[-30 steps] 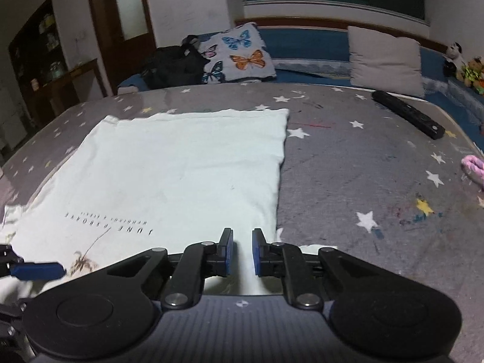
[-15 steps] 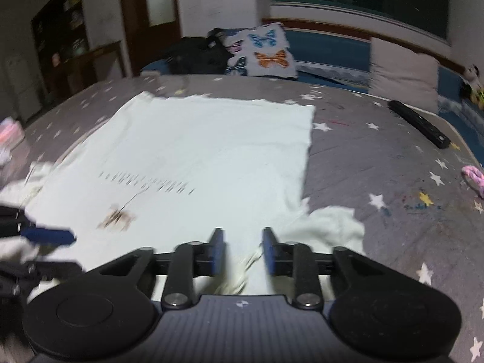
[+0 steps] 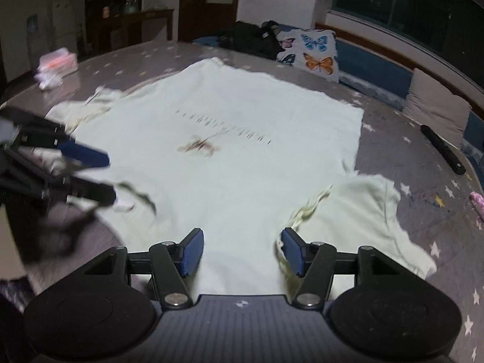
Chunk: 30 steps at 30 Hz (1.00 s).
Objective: Fold clothes
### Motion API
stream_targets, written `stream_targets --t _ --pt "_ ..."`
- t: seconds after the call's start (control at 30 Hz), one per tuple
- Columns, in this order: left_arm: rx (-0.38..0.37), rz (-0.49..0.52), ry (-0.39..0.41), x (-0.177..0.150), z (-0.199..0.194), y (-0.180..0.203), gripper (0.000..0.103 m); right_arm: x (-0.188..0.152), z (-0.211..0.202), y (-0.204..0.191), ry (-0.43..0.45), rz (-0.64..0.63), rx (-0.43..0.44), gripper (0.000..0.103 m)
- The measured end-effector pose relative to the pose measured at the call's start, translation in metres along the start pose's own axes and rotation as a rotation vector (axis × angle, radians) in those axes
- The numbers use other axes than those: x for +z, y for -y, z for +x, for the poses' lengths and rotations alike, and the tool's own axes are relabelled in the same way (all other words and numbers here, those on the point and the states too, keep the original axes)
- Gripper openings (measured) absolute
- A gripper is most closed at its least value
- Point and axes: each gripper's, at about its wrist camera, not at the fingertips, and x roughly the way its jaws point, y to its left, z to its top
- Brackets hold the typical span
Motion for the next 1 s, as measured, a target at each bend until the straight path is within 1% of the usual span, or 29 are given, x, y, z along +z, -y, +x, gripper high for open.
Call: stream_targets --t 0.13,0.2,0.33,0.4,0.5,0.6,0.7,0.73,0.83,0.87,0.9,0.93,1.0 --pt "0.019 -0.046 -0.002 -0.008 -0.013 -0.012 0.058 0.0 -0.008 -0.005 0.002 -0.02 -0.009 0.06" --pt "0.037 -0.069 -0.001 -0.012 -0.02 -0.019 0.059 0.005 -0.01 -0.003 0.023 -0.003 -0.01 0.06" --pt "0.071 -0.113 0.002 -0.02 -0.032 -0.032 0.063 0.017 -0.003 -0.004 0.063 0.028 -0.003 0.06" --pt "0.079 -0.116 0.005 -0.023 -0.036 -0.034 0.063 0.021 0.003 -0.008 0.075 0.026 0.006 0.06" --pt "0.09 -0.116 0.009 -0.026 -0.041 -0.037 0.064 0.023 0.013 -0.013 0.066 0.021 0.018 0.06" --pt "0.097 -0.127 0.021 -0.028 -0.047 -0.041 0.064 0.018 0.018 -0.019 0.029 0.004 0.027 0.06" --pt "0.117 -0.156 0.047 -0.027 -0.055 -0.049 0.064 0.015 0.014 -0.019 0.022 0.002 0.023 0.06" --pt "0.13 -0.17 0.057 -0.026 -0.058 -0.053 0.064 0.015 0.012 -0.02 0.024 0.002 0.02 0.061" --pt "0.209 -0.231 0.073 -0.025 -0.062 -0.073 0.064 0.019 0.009 -0.02 0.042 0.011 0.019 0.062" --pt "0.236 -0.252 0.078 -0.024 -0.064 -0.079 0.064 0.02 0.009 -0.02 0.048 0.011 0.02 0.064" --pt "0.263 -0.273 0.083 -0.024 -0.065 -0.086 0.064 0.023 0.01 -0.022 0.055 0.012 0.024 0.07" --pt "0.291 -0.294 0.087 -0.024 -0.066 -0.093 0.064 0.025 0.012 -0.023 0.059 0.013 0.03 0.071" --pt "0.345 -0.336 0.097 -0.023 -0.069 -0.106 0.064 0.026 0.016 -0.026 0.057 0.008 0.044 0.071"
